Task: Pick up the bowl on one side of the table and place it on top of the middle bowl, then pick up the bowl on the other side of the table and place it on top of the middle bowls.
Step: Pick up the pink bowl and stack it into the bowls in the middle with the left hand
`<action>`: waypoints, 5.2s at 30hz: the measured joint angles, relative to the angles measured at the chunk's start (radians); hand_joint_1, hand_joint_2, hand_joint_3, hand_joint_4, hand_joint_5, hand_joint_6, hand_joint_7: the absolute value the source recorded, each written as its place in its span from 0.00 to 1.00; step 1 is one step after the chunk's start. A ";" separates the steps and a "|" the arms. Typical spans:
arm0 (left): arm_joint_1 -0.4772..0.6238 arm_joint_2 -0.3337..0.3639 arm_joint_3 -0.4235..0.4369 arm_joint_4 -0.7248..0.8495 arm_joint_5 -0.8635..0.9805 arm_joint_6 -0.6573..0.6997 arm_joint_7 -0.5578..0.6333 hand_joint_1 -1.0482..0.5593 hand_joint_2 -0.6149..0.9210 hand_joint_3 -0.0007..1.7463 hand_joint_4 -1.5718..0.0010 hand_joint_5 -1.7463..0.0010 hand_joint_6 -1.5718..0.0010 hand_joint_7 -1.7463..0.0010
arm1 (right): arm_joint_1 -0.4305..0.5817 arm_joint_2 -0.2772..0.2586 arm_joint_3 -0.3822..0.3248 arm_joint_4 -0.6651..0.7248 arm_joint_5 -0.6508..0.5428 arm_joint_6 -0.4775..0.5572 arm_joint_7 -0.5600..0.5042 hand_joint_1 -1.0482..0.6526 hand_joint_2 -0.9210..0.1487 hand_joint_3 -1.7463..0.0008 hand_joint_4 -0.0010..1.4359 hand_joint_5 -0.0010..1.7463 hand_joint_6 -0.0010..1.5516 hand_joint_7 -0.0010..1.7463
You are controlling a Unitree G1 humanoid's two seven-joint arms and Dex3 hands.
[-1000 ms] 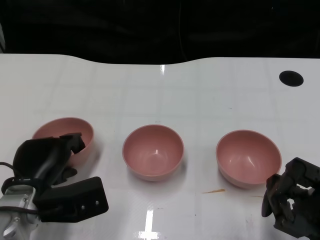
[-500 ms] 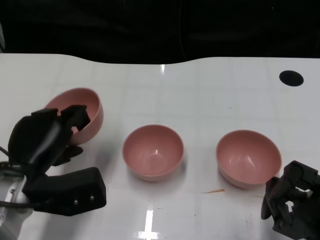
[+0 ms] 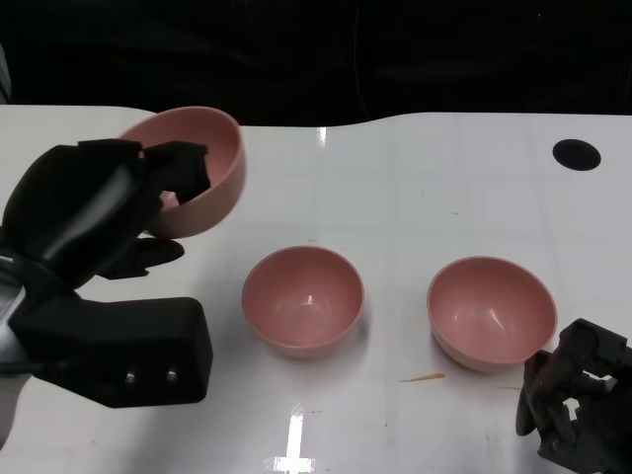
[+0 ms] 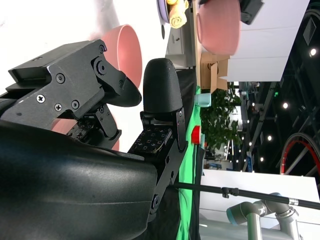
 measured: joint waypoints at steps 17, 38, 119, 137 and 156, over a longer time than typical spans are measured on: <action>-0.038 -0.119 -0.134 -0.135 -0.012 0.030 -0.209 0.65 0.94 0.18 0.53 0.00 0.63 0.01 | 0.014 0.004 0.015 -0.051 -0.027 0.028 -0.041 0.59 0.32 0.35 0.64 0.97 0.56 0.81; -0.034 -0.154 -0.175 0.078 0.002 -0.138 -0.132 0.66 1.00 0.07 0.52 0.00 0.53 0.17 | 0.032 0.011 0.035 -0.073 -0.045 0.029 -0.058 0.60 0.31 0.36 0.63 0.97 0.56 0.81; -0.029 -0.188 -0.207 0.383 0.154 -0.397 0.169 0.47 1.00 0.03 0.50 0.96 0.41 1.00 | 0.027 0.012 0.020 -0.029 -0.029 0.000 -0.024 0.60 0.29 0.37 0.65 0.97 0.55 0.83; -0.015 -0.188 -0.207 0.351 0.176 -0.359 0.176 0.47 1.00 0.02 0.49 0.98 0.40 1.00 | 0.031 0.016 0.018 -0.029 -0.033 -0.003 -0.033 0.60 0.28 0.36 0.64 0.97 0.55 0.83; 0.003 -0.188 -0.207 0.352 0.176 -0.357 0.192 0.47 1.00 0.02 0.44 0.98 0.39 0.99 | 0.033 0.016 0.018 -0.030 -0.030 -0.002 -0.030 0.60 0.29 0.36 0.65 0.97 0.55 0.83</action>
